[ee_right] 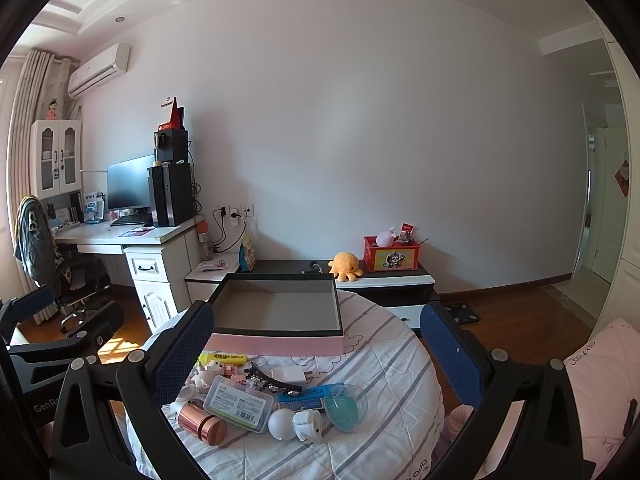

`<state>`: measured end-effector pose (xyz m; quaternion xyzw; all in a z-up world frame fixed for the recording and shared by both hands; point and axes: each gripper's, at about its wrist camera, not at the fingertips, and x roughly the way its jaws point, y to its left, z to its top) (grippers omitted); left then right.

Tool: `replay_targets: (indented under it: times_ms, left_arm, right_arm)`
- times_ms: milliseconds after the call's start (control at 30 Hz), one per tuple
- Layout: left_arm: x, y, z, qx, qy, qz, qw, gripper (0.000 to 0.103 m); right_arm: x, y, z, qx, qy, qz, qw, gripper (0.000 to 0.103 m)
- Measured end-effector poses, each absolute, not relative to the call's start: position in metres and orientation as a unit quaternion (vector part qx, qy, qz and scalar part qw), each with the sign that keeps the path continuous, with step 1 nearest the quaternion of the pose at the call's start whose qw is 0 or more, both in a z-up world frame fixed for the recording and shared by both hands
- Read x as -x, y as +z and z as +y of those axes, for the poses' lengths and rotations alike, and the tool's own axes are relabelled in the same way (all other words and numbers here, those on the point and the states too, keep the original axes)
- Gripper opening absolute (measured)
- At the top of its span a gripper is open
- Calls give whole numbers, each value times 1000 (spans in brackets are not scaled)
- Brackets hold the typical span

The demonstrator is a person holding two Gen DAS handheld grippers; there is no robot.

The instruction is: Organize rigid objects

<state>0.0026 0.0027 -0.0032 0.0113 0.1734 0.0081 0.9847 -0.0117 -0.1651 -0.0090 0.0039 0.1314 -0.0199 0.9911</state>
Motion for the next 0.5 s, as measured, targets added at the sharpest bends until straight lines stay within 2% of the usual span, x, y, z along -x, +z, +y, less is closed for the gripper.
replay_targets:
  times_ms: [500]
  left_arm:
    - [-3, -2, 3, -9, 3, 167, 986, 103]
  right_arm:
    - [10, -11, -163, 0, -19, 132, 991, 103]
